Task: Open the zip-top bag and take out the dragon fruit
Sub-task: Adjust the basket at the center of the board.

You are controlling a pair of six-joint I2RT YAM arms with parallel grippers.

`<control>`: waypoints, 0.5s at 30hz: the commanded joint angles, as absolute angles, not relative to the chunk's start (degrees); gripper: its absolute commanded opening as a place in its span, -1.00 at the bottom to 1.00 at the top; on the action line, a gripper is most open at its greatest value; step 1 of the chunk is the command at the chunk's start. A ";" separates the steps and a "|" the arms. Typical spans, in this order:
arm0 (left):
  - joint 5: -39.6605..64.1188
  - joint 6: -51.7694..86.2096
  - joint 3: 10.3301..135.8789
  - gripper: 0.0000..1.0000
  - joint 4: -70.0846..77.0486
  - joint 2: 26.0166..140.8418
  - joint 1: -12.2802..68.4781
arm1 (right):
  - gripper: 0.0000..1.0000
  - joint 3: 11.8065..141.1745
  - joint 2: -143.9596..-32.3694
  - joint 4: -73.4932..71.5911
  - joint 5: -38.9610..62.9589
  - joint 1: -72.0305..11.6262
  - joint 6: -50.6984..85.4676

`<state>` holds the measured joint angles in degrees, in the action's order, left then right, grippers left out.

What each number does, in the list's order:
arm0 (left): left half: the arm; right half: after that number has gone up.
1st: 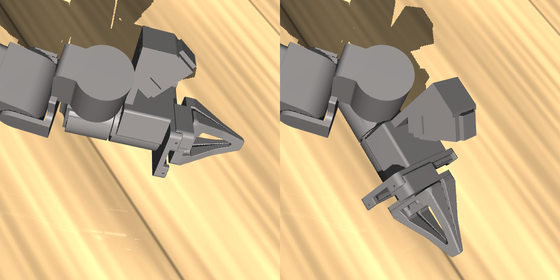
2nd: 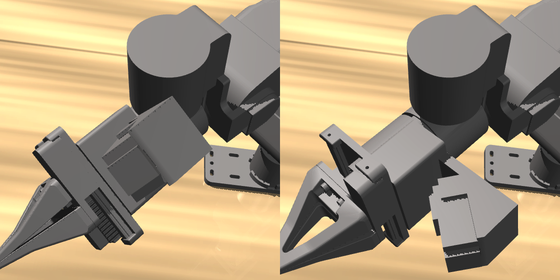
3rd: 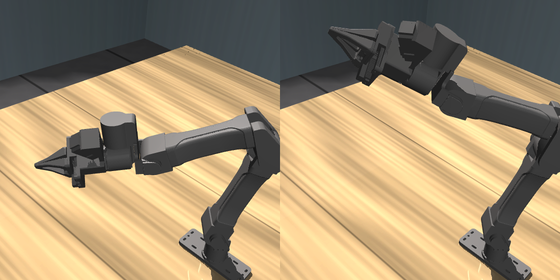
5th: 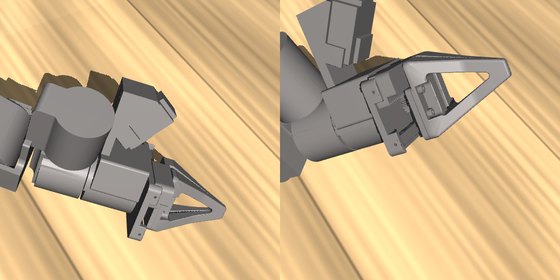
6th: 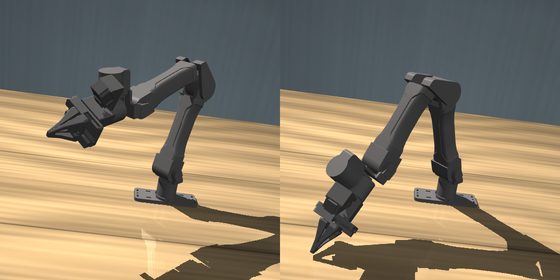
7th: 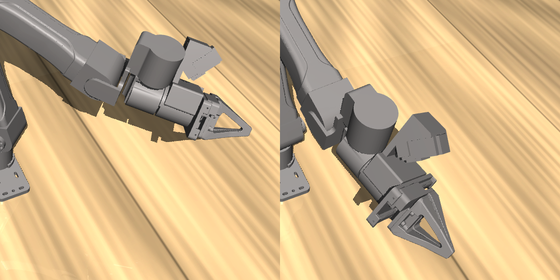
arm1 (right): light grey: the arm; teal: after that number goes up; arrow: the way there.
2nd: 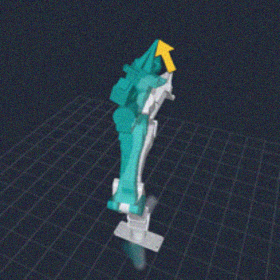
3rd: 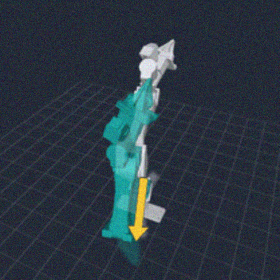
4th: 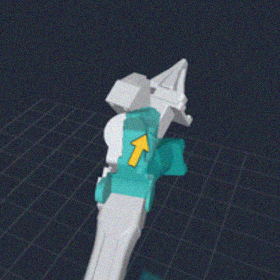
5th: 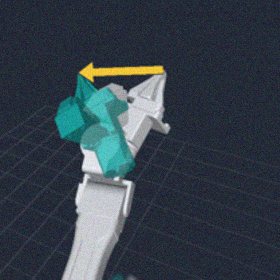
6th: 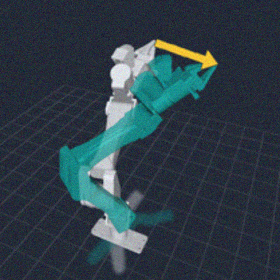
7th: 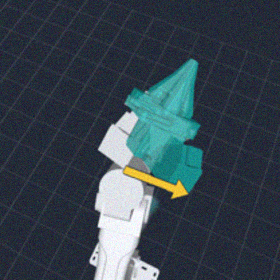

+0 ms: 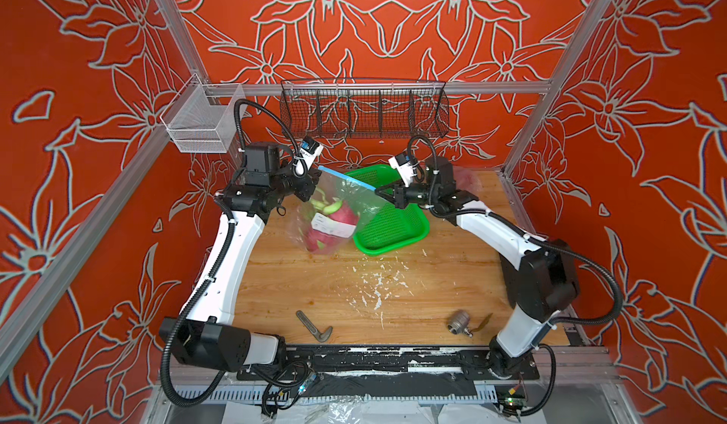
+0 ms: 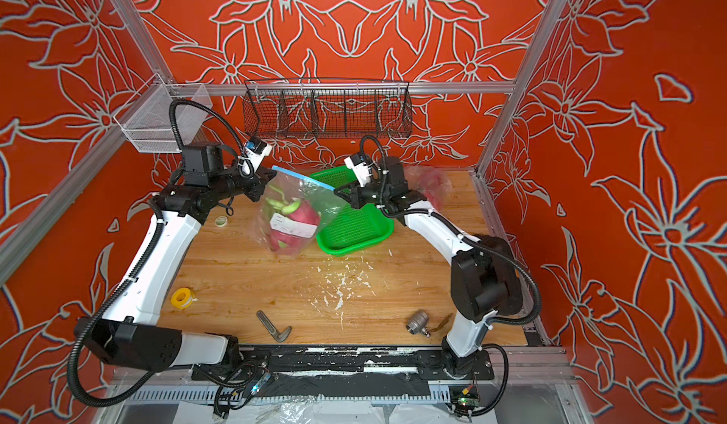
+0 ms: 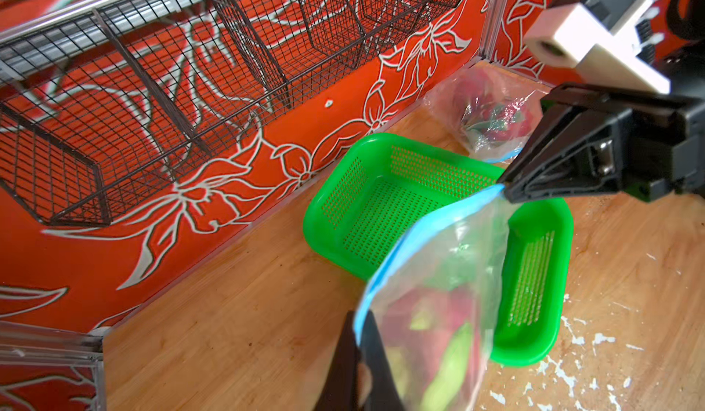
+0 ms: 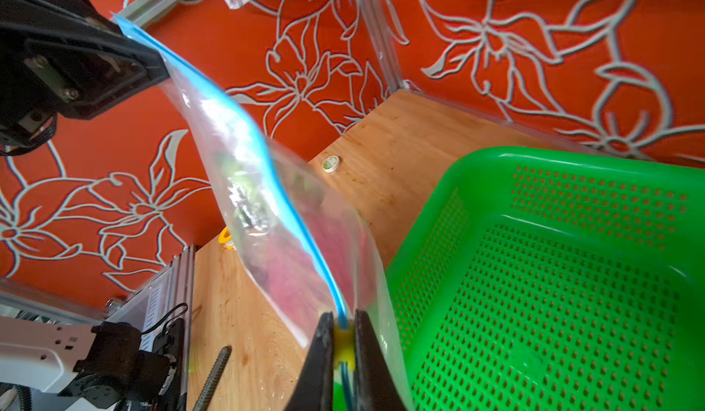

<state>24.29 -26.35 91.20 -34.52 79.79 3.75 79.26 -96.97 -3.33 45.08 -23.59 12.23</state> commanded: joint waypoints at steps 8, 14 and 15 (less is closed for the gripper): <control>15.69 -30.34 94.08 -1.00 -34.01 80.14 2.85 | -1.00 65.53 -89.37 -13.36 47.46 -22.50 12.25; 15.76 -31.47 92.86 -1.00 -33.81 78.75 1.56 | -1.00 61.41 -86.97 -11.37 45.39 -22.50 9.73; 15.88 -31.48 92.77 -1.00 -33.84 78.62 1.19 | -1.00 60.95 -86.53 -10.70 44.67 -22.48 9.27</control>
